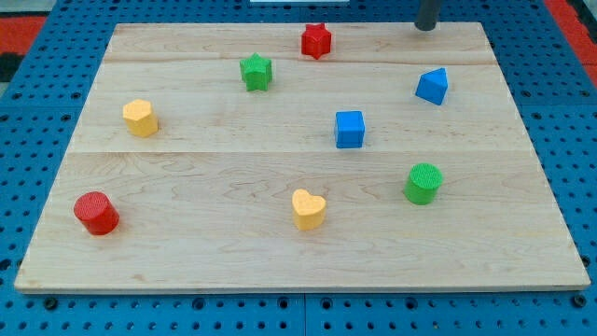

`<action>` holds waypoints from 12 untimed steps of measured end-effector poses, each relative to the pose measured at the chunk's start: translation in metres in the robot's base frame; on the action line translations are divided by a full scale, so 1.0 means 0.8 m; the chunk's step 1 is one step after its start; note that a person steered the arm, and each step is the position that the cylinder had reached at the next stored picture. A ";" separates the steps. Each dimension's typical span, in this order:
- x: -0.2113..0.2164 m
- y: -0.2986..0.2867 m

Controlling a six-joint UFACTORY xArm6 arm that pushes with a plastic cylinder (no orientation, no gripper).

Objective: Move the blue triangle towards left

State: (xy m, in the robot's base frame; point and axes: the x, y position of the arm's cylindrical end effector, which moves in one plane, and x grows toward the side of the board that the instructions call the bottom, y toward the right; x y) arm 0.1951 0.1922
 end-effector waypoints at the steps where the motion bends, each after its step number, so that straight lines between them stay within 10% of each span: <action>1: 0.000 0.000; 12: 0.041 0.123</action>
State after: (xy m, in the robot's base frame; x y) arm 0.2277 0.2907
